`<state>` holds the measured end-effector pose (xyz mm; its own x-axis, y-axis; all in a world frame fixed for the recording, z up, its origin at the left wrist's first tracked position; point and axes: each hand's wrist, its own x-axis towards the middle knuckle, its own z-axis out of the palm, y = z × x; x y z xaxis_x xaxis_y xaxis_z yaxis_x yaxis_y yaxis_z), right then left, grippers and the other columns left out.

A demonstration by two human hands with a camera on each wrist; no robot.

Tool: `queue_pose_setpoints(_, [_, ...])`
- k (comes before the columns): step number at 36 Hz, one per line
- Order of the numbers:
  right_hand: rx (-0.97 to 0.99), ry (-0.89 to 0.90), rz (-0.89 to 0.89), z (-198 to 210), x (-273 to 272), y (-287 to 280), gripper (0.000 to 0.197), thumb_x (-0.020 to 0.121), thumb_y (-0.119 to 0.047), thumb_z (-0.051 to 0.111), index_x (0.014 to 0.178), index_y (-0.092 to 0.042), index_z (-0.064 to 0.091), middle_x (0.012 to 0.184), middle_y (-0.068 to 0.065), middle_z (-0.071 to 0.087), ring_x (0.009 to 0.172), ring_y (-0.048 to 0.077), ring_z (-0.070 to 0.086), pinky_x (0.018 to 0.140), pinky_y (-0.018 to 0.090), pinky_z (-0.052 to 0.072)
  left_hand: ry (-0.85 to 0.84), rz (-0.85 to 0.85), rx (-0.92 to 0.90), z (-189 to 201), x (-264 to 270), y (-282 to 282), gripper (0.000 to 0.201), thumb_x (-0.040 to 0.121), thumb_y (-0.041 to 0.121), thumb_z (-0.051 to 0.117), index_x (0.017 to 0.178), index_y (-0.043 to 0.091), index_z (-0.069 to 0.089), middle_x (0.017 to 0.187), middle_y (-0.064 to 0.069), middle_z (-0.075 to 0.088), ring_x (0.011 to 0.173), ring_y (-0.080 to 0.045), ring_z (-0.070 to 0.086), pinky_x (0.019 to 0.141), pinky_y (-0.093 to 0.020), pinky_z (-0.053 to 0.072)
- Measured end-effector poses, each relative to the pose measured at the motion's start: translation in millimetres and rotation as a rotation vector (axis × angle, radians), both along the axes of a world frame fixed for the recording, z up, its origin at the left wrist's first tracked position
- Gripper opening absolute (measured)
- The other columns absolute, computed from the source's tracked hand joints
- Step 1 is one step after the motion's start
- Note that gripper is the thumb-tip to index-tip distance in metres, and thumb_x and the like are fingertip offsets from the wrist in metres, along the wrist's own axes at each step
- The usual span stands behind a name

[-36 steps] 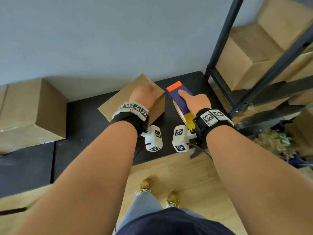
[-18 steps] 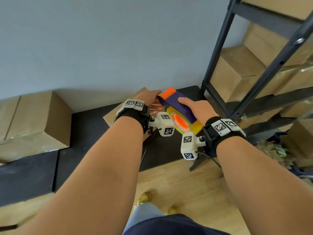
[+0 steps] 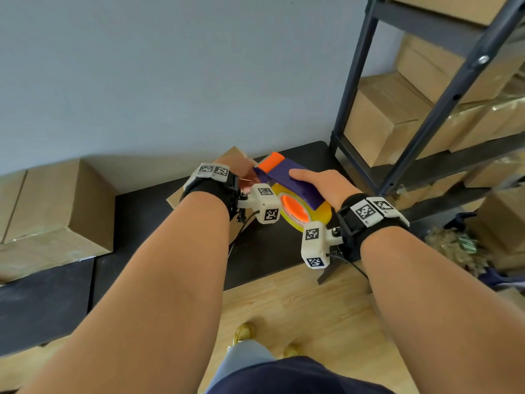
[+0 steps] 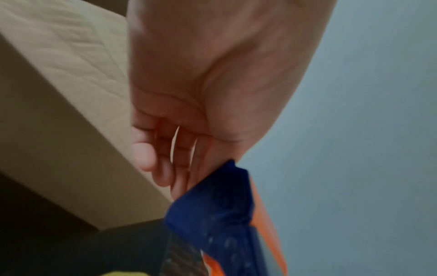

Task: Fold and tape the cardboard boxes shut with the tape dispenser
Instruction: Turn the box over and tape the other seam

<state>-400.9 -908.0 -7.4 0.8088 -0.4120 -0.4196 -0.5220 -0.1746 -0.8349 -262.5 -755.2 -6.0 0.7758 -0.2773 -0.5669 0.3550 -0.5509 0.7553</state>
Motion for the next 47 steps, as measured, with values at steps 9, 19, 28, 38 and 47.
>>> queue_pose_setpoints(9, [-0.155,0.056,0.019,0,1,-6,0.056,0.081,-0.059,0.066,0.104,-0.008,0.064,0.093,0.008,0.068,0.077,0.017,0.061,0.064,0.024,0.043,-0.305,0.022,0.218,-3,38,-4,0.011,0.084,0.018,0.066,0.078,0.01,0.06,0.072,-0.003,0.058,0.077,-0.023,0.063,0.064,-0.026,0.051])
queue_pose_setpoints(19, [-0.276,0.079,-0.018,9,14,-17,0.053,0.08,-0.06,0.066,0.095,-0.01,0.062,0.076,0.002,0.059,0.067,0.013,0.054,0.055,0.024,0.035,-0.451,0.049,0.111,-8,60,-1,0.031,0.091,0.028,0.06,0.108,0.002,0.069,0.108,-0.017,0.07,0.078,-0.024,0.066,0.07,-0.027,0.052])
queue_pose_setpoints(28, [-0.347,0.115,-0.011,20,54,-7,0.049,0.08,-0.063,0.065,0.075,-0.015,0.055,0.075,0.003,0.059,0.068,0.016,0.055,0.058,0.026,0.038,-0.415,-0.012,0.076,-2,97,4,0.028,0.093,0.015,0.057,0.117,0.003,0.065,0.089,-0.002,0.06,0.057,-0.004,0.051,0.036,-0.007,0.037])
queue_pose_setpoints(38, [-0.435,0.205,0.02,27,95,8,0.047,0.081,-0.056,0.067,0.079,-0.014,0.047,0.073,0.001,0.051,0.065,0.013,0.051,0.057,0.025,0.038,-0.432,-0.097,0.271,-21,135,4,0.048,0.095,0.013,0.05,0.142,0.018,0.044,0.138,-0.002,0.053,0.121,-0.019,0.055,0.096,-0.027,0.048])
queue_pose_setpoints(47, [-0.455,0.254,-0.01,21,114,13,0.047,0.078,-0.059,0.068,0.072,-0.017,0.047,0.081,0.004,0.058,0.08,0.021,0.06,0.069,0.03,0.043,-0.424,-0.048,0.217,-41,156,0,0.055,0.09,0.013,0.062,0.142,0.014,0.044,0.133,-0.013,0.057,0.118,-0.027,0.058,0.098,-0.036,0.048])
